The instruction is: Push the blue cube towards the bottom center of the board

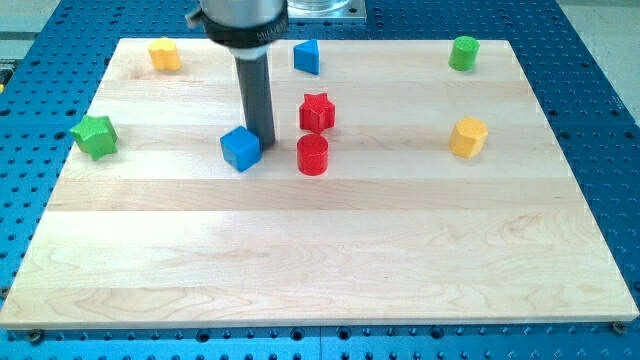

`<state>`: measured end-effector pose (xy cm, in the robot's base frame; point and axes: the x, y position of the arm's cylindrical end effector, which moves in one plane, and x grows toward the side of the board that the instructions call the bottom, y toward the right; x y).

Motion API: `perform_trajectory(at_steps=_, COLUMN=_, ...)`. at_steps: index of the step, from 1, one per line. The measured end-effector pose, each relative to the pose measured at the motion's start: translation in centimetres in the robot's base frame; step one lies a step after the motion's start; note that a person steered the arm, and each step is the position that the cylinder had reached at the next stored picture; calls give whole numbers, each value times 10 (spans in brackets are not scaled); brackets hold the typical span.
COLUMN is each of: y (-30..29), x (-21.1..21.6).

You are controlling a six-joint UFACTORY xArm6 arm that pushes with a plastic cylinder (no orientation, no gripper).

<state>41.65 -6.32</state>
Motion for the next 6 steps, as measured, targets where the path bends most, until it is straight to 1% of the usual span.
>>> perform_trajectory(at_steps=1, y=2, x=14)
perform_trajectory(at_steps=2, y=-2, x=-31)
perform_trajectory(at_steps=3, y=-36, x=-17)
perform_trajectory(at_steps=4, y=-41, x=8)
perform_trajectory(at_steps=5, y=-10, x=74)
perform_trajectory(at_steps=6, y=13, x=118)
